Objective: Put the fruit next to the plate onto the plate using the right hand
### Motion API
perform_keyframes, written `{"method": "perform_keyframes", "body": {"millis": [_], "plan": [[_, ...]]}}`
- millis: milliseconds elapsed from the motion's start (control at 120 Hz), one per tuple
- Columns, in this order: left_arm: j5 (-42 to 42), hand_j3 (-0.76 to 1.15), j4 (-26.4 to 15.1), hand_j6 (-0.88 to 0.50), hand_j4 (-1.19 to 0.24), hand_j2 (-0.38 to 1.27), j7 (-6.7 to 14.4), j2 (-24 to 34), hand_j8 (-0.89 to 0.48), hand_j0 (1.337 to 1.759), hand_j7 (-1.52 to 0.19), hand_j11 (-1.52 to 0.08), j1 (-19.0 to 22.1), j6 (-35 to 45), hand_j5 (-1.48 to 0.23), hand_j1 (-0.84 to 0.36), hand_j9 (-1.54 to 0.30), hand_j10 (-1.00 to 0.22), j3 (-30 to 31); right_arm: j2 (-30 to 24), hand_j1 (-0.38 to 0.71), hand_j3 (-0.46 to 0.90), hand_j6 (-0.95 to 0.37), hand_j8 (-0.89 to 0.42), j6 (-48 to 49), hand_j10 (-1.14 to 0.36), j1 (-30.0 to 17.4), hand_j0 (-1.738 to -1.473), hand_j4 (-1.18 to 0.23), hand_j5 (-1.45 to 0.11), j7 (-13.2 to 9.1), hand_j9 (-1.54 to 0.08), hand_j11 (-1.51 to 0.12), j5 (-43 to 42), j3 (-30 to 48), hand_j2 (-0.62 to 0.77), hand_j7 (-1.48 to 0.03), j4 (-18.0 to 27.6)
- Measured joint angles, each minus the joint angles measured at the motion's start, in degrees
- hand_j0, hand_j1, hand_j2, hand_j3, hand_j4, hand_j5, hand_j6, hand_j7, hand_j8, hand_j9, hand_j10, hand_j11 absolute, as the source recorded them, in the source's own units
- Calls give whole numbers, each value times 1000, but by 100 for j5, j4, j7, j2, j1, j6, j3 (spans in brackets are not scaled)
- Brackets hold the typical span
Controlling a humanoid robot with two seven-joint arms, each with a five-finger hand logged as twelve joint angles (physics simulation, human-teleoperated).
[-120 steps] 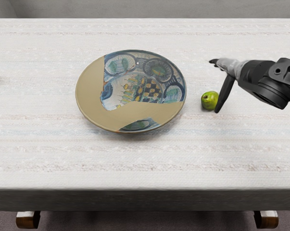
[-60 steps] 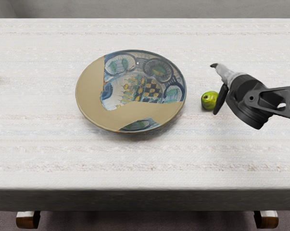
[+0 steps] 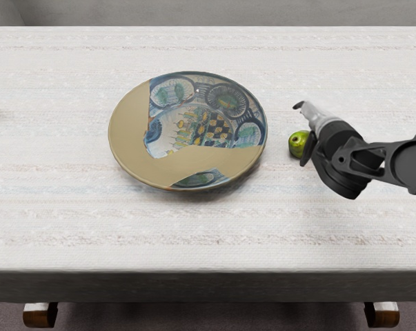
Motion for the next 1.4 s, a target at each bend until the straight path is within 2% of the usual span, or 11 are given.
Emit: {"method": "perform_keyframes", "body": {"millis": [392,783,1033,1400], "plan": [[-2,0,0,-1,-1,0,0,0,-1,1658,-1,-1,0,0,-1,348,-1,-1,0,144,-117,0,-197,-196,-10,-195,-52,-1658,-195,-252,0,-252,-252,-9,-98,-37,-252,-176],[-3,0,0,-1,-1,0,0,0,-1,1658,-1,-1,-9,0,-1,348,-1,-1,-6,197,-109,0,-204,-203,-13,-202,-205,-1658,-202,-262,0,-262,-261,-14,-125,-38,-261,-541],[-2,0,0,-1,-1,0,0,0,-1,1658,-1,-1,-9,0,-1,348,-1,-1,-4,438,-62,0,-243,-243,-5,-242,-237,-1658,-242,-313,0,-313,-313,-10,-148,-46,-313,-784],[-3,0,0,-1,-1,0,0,0,-1,1658,-1,-1,-9,0,-1,348,-1,-1,-1,522,17,0,-308,-307,3,-307,-258,-1658,-307,-398,0,-398,-398,-10,-150,-59,-397,-825]]}}
